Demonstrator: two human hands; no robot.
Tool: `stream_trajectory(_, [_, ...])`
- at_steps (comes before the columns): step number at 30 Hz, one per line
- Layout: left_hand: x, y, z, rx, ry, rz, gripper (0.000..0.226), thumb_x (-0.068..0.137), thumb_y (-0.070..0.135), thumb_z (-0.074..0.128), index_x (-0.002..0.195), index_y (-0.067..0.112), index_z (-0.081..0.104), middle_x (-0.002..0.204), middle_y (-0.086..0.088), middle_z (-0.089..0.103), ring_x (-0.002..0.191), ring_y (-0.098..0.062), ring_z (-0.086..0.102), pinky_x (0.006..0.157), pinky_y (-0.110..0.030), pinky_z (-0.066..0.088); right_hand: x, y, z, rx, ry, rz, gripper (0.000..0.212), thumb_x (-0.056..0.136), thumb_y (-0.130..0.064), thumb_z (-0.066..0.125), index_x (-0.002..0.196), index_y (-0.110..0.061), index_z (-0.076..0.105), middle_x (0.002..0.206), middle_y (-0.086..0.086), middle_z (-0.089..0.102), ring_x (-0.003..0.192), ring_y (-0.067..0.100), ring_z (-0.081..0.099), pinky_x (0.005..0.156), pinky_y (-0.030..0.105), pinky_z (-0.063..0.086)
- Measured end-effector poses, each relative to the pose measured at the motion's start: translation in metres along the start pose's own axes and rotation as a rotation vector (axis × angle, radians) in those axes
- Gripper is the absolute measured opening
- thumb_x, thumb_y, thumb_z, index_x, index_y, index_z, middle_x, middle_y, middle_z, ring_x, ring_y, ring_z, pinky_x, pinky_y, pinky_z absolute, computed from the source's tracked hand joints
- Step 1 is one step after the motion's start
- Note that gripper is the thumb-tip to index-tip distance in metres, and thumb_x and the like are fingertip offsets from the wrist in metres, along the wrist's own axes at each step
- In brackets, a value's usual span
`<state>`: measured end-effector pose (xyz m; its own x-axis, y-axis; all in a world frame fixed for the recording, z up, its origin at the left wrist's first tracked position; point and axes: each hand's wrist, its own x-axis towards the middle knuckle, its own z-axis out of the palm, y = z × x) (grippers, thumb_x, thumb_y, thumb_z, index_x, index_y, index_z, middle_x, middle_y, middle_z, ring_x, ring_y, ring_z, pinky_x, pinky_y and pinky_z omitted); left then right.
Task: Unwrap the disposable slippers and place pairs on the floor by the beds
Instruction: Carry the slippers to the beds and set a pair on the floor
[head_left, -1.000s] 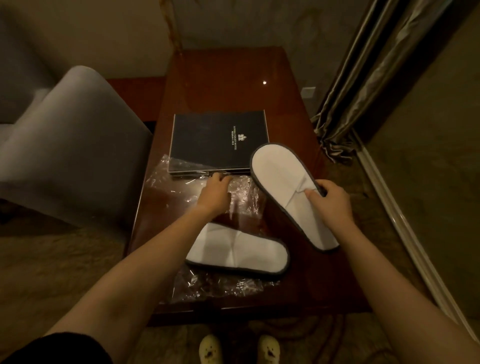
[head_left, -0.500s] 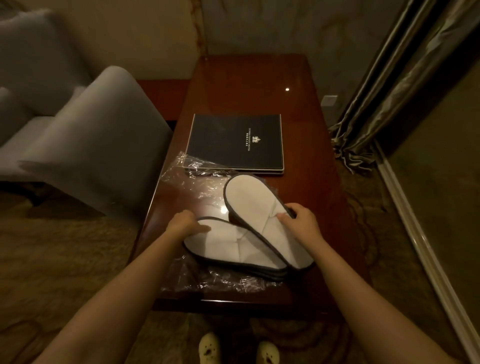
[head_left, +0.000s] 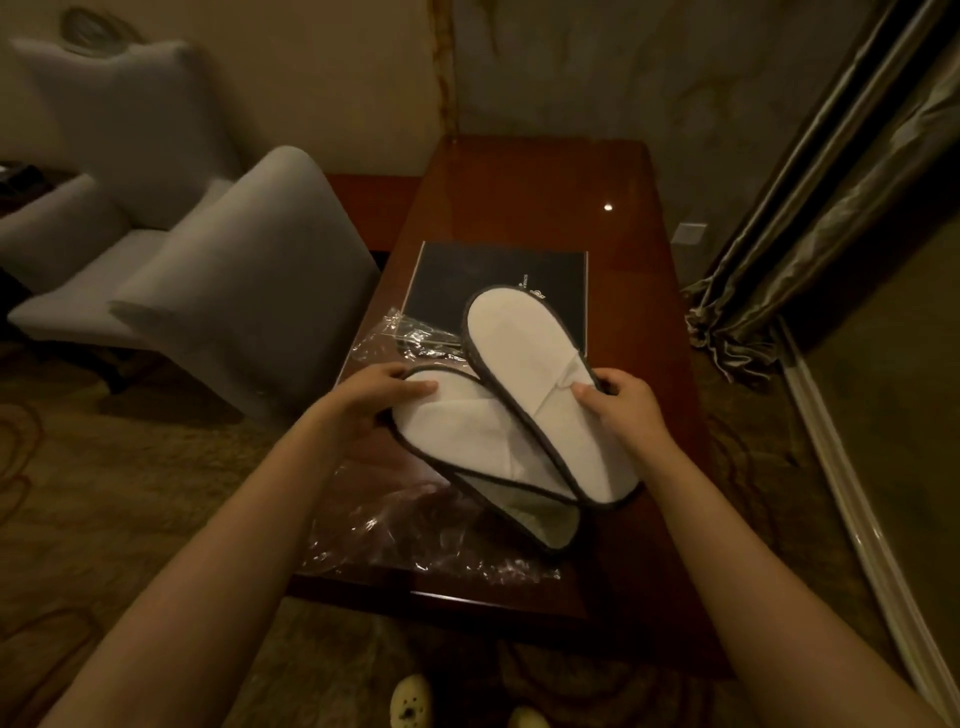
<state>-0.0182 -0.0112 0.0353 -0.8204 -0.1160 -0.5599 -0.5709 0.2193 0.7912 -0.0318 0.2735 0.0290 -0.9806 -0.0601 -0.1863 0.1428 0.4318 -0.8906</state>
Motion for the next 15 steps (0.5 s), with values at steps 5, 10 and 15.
stream_trajectory(5, [-0.049, 0.011, -0.048, -0.079, 0.178, 0.108, 0.020, 0.078, 0.030, 0.072, 0.096, 0.022, 0.067, 0.094, -0.001, 0.067, 0.085, -0.018, 0.065, 0.071, -0.032, 0.056, 0.007, -0.068, 0.018, 0.075, -0.140, -0.113, 0.020, 0.087, -0.024, 0.061, 0.106, -0.019, 0.062, 0.089, -0.007, 0.061, 0.079, 0.006, 0.056, 0.060, 0.022, 0.040])
stream_trajectory(10, [-0.101, 0.000, -0.121, -0.383, 0.290, 0.140, 0.042, 0.080, 0.030, 0.067, 0.118, 0.011, 0.063, 0.107, -0.010, 0.066, 0.095, -0.025, 0.062, 0.087, -0.041, 0.053, 0.000, -0.145, 0.068, 0.053, -0.423, -0.163, 0.004, 0.087, -0.030, 0.059, 0.085, -0.029, 0.063, 0.091, -0.004, 0.067, 0.085, 0.017, 0.063, 0.069, 0.033, 0.049])
stream_trajectory(15, [-0.150, -0.025, -0.199, -0.725, 0.325, 0.137, 0.016, 0.080, 0.026, 0.066, 0.091, 0.016, 0.071, 0.083, -0.004, 0.075, 0.074, -0.019, 0.071, 0.065, -0.034, 0.060, -0.016, -0.211, 0.153, -0.045, -0.614, -0.311, 0.027, 0.089, -0.035, 0.057, 0.102, -0.013, 0.066, 0.105, 0.010, 0.067, 0.097, 0.028, 0.062, 0.088, 0.046, 0.048])
